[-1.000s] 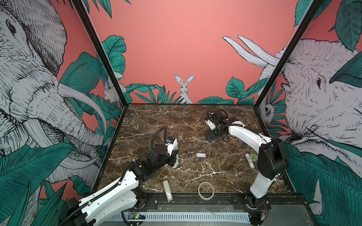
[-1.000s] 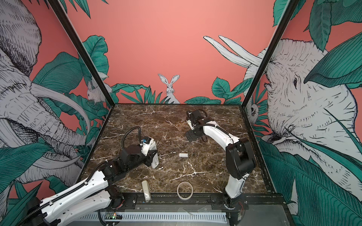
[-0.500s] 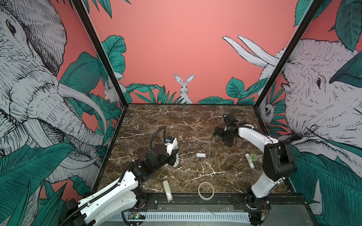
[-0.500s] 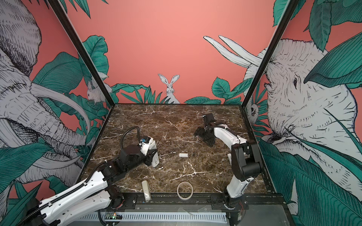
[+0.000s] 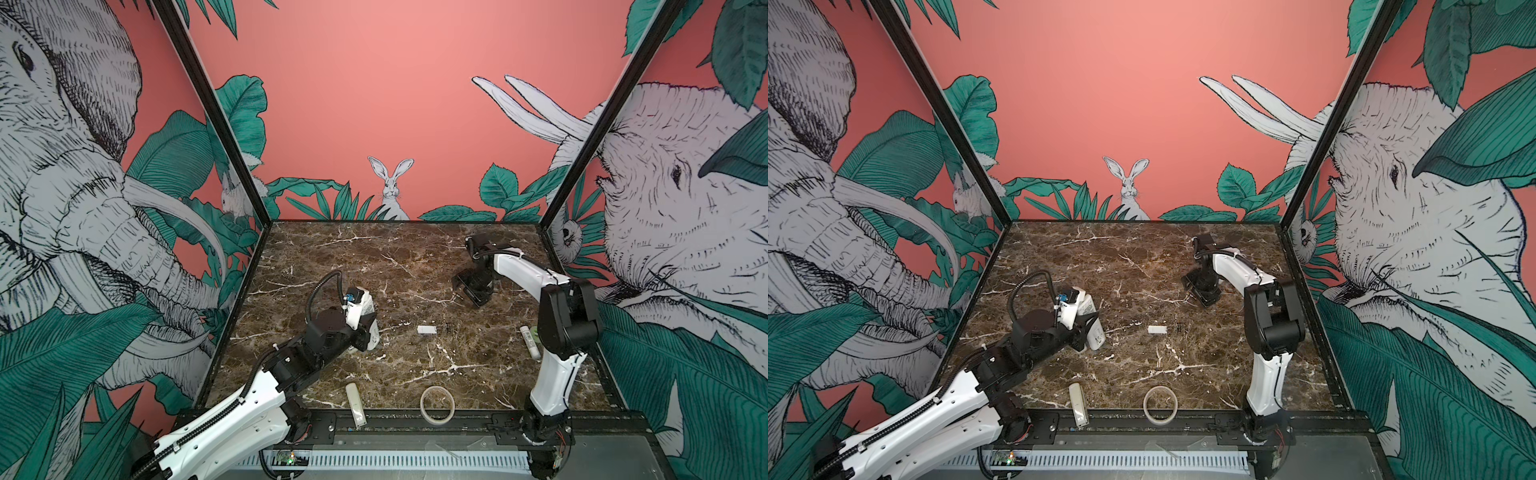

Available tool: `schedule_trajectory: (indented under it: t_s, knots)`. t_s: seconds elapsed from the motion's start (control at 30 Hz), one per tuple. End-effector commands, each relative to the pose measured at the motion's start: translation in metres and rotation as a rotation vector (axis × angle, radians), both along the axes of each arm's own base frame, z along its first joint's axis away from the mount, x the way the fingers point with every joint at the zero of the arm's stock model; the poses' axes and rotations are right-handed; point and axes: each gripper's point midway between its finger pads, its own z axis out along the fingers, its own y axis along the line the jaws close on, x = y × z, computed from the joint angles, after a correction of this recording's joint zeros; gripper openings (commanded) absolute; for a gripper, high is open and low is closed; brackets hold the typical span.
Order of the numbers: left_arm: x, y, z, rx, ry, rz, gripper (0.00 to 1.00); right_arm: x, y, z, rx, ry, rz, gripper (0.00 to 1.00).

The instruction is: Load the batteries into the remote control

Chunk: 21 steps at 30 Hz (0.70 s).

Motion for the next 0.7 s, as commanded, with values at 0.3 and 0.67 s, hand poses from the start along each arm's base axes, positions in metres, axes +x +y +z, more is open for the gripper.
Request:
schedule_trajectory:
  t_s: [0.3,0.67]
  knots:
    - [0.001,0.008,0.009,-0.031,-0.04,0.033,0.0,0.019,-0.001,-0.03,-0.022,0.047,-0.398,0.6]
    - [0.003,0.011,0.01,-0.029,-0.05,0.046,0.0,0.026,-0.006,-0.05,-0.052,0.054,-0.469,0.57]
